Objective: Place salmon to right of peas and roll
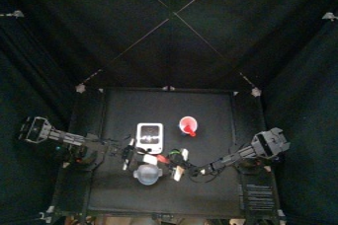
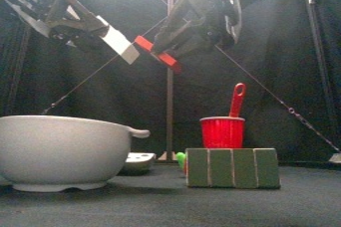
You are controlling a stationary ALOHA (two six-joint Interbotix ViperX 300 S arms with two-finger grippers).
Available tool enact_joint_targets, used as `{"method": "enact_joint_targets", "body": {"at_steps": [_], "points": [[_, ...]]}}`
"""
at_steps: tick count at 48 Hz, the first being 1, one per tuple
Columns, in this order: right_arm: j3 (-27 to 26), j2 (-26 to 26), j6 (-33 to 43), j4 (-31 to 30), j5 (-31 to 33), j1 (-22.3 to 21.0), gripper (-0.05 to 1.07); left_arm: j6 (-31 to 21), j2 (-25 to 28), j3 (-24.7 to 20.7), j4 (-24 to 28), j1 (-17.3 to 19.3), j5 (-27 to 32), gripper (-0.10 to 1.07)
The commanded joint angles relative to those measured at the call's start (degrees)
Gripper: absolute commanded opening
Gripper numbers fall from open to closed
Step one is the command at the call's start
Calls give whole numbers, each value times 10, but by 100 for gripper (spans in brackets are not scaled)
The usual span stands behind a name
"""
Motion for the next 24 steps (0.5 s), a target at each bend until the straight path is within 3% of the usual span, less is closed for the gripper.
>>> {"method": "enact_joint_targets", "body": {"at_steps": [1,13,24], "points": [[-5,-18,1,11,2,4,48,-1,-3,-7,1,2,-4,46],[9,-38,1,94,3,21,48,-1,-3,-6,0,4,-2,46],[49,-90,9,240,47,45,48,-1,-3,-5,0,4,-2,46]]}}
